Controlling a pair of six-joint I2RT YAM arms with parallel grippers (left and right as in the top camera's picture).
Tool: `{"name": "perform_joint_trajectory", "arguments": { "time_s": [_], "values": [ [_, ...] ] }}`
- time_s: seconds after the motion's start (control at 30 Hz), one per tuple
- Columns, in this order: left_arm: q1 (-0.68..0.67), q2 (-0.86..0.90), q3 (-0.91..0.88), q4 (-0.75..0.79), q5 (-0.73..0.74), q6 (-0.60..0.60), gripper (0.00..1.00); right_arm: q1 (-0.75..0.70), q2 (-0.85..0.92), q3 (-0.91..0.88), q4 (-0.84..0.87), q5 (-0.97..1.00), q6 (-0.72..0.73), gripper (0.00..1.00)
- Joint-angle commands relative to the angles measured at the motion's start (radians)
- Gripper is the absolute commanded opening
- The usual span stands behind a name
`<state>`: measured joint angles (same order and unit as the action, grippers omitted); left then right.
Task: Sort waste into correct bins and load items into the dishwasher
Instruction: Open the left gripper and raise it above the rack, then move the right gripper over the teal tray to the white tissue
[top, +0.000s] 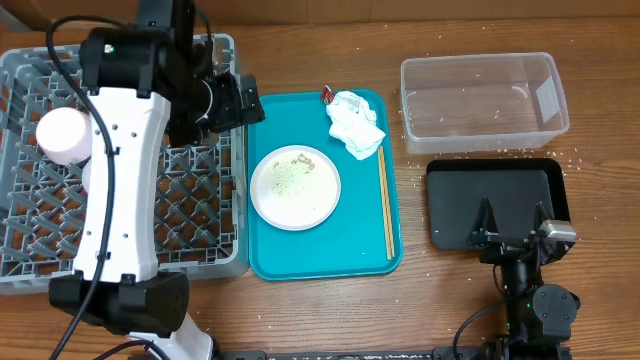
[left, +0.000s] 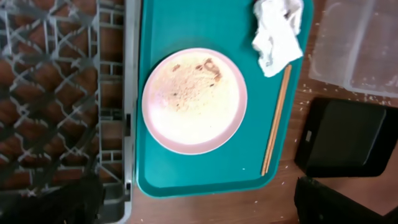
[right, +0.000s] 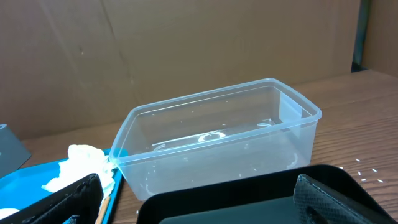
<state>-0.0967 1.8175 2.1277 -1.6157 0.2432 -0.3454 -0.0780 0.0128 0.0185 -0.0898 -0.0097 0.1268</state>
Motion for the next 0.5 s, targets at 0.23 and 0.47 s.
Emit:
{"name": "perform_joint_trajectory", "arguments": {
  "time_s": [0.23, 0.47],
  "values": [
    [0.000, 0.009, -0.057, 0.002, -0.041, -0.063, 1.00, -0.003, -0.010, -0.011, 0.096, -0.101, 0.117, 1.00],
    [0.000, 0.009, -0.057, 0.009, -0.042, -0.062, 1.00, -0.003, -0.010, -0.011, 0.155, -0.560, 0.757, 1.00]
  ]
}}
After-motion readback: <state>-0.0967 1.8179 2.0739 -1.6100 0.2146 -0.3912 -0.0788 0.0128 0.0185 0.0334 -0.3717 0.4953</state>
